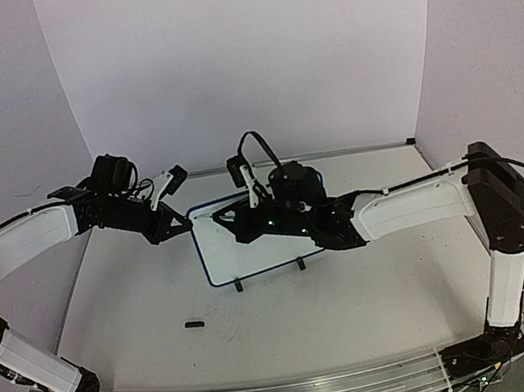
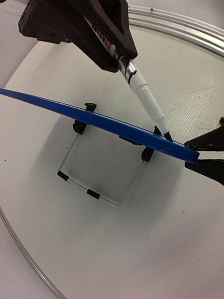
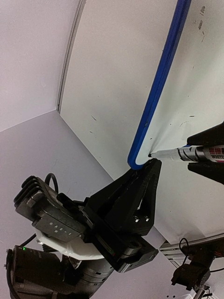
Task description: Write a sentence on the whiteboard
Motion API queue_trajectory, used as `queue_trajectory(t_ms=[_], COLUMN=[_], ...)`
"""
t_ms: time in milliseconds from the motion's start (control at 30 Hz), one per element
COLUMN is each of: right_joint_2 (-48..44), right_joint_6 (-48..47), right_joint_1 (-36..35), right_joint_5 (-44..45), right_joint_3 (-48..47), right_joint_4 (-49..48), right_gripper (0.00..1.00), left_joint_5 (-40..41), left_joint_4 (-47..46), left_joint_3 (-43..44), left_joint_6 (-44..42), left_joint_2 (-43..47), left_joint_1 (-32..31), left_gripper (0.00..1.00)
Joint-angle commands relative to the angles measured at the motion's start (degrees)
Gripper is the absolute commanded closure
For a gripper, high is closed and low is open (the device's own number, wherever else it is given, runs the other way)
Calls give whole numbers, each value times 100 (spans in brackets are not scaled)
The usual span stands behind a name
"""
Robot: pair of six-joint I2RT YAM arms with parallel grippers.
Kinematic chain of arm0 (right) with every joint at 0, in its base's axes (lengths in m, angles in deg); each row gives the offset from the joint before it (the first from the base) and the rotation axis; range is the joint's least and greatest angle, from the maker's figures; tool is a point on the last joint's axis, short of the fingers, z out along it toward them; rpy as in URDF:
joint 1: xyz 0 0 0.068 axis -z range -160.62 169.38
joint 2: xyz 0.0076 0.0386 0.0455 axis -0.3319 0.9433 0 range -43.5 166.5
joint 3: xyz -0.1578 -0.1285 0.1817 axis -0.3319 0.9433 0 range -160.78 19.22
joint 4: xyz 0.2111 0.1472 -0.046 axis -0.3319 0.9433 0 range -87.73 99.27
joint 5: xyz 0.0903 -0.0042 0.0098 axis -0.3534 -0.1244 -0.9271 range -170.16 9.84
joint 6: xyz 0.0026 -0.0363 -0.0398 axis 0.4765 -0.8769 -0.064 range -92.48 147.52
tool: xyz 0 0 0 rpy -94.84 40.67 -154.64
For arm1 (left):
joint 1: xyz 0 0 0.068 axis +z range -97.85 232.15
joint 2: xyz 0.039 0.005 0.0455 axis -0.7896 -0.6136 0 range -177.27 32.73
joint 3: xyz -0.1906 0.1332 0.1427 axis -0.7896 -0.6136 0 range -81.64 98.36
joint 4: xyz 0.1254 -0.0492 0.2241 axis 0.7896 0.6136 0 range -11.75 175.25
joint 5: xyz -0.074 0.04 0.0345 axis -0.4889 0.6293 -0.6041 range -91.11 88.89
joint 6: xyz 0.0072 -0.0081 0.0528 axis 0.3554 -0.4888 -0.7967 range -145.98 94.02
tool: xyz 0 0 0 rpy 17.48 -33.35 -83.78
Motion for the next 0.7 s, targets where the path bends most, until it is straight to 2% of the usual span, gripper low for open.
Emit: queue_trajectory(t_ms=[0, 500, 667], right_joint_2=[15, -201, -364], right_joint_6=[55, 80, -7], right_joint_1=[29, 29, 27], right_joint_5=[349, 488, 118], right_joint_3=[-21, 380, 464], right_joint_4=[-176, -127, -239], right_gripper=[100, 100, 100], left_joint_5=[201, 226, 238], left_joint_4=[-96, -101, -103], left_joint_3=[-68, -70, -69], left_joint_6=[-184, -182, -180], left_joint_2=[125, 121, 113], left_joint_1=[20, 21, 21], left_gripper=[100, 100, 100])
